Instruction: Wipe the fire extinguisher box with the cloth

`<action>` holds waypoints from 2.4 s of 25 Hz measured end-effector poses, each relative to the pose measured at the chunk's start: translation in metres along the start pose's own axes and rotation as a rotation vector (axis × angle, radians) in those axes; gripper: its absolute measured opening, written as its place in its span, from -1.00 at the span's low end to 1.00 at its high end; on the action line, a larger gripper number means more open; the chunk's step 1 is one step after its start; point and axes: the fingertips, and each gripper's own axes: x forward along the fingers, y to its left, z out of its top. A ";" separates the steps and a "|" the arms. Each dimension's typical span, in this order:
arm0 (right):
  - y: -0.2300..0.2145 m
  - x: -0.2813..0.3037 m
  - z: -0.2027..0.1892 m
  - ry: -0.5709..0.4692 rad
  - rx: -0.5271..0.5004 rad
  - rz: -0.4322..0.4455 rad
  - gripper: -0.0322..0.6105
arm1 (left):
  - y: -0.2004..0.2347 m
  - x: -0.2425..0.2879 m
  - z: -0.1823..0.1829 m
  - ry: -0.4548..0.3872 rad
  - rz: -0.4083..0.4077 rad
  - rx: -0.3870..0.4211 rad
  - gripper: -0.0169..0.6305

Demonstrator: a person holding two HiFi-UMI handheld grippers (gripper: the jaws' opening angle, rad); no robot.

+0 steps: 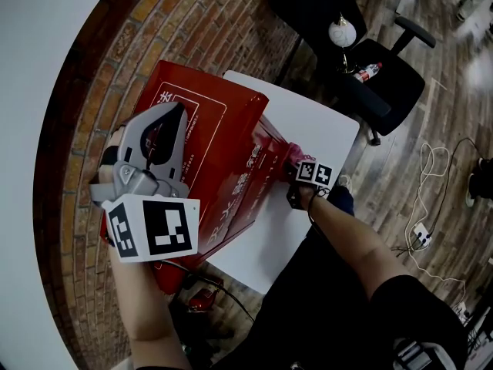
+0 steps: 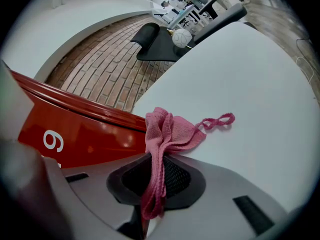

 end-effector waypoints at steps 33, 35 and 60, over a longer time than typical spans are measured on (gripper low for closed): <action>0.013 -0.008 -0.077 0.097 -0.008 0.027 -0.71 | -0.001 0.000 0.001 -0.005 -0.001 0.002 -0.86; 0.014 -0.008 -0.082 0.105 -0.009 0.030 -0.71 | -0.001 0.000 0.001 -0.005 -0.002 0.002 -0.86; 0.048 -0.029 -0.087 0.060 -0.055 0.141 -0.71 | -0.001 -0.001 0.002 -0.011 0.004 0.006 -0.86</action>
